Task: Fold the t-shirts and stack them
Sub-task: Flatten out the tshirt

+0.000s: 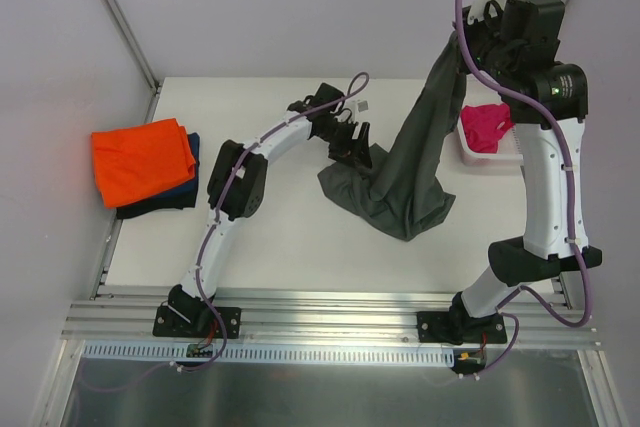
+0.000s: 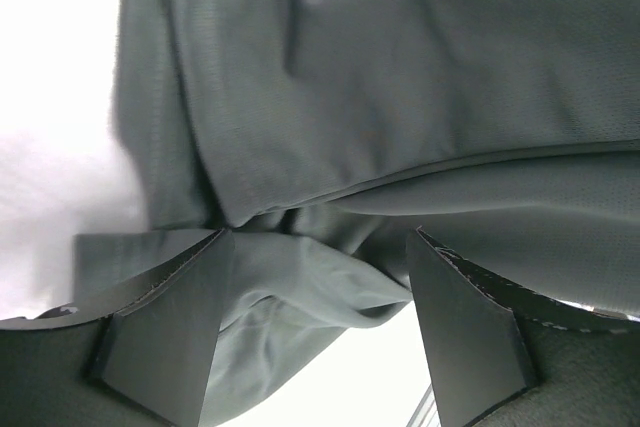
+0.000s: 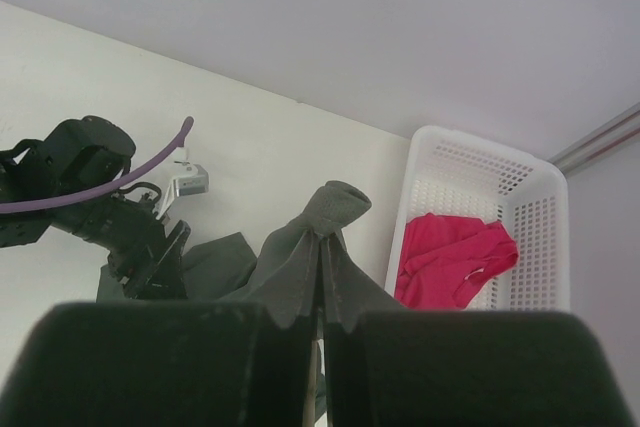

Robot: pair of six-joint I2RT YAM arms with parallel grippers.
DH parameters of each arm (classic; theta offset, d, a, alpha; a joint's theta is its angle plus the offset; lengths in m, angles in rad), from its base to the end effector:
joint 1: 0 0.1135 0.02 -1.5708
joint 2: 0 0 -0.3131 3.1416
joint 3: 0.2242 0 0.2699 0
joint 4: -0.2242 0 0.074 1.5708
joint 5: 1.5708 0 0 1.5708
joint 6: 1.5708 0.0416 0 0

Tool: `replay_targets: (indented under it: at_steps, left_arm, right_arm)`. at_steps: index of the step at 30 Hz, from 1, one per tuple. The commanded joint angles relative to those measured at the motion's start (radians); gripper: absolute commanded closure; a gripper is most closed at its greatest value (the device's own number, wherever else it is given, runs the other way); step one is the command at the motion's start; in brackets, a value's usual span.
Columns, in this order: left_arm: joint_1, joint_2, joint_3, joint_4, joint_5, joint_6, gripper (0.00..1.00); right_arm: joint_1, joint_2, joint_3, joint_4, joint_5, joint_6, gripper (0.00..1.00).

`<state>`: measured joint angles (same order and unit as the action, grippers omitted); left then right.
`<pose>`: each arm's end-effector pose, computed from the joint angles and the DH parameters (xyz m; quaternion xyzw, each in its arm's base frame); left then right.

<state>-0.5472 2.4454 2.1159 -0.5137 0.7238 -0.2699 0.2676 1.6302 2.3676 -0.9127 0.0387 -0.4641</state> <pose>0.4969 -0.3350 0.2074 0.2456 0.8482 -0.4359 0.1739 0.2963 0.0796 0.6272 -0.2625 0.7199 -0.0778 0.6378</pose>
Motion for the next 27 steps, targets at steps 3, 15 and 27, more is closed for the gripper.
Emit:
replay_targets:
  at_steps: [3,15,27]
  left_arm:
    - [-0.016,-0.04,0.004,-0.006,0.008,0.017,0.3]
    - [-0.013,-0.028,0.012,-0.006,-0.004,0.018,0.31]
    - [-0.002,0.024,0.061,-0.006,-0.006,0.014,0.33]
  right_arm:
    - [-0.014,-0.029,0.019,0.031,-0.003,0.015,1.0]
    - [-0.019,-0.03,0.013,0.026,-0.002,0.016,0.99]
    - [-0.024,-0.029,-0.007,0.028,0.003,0.013,1.0]
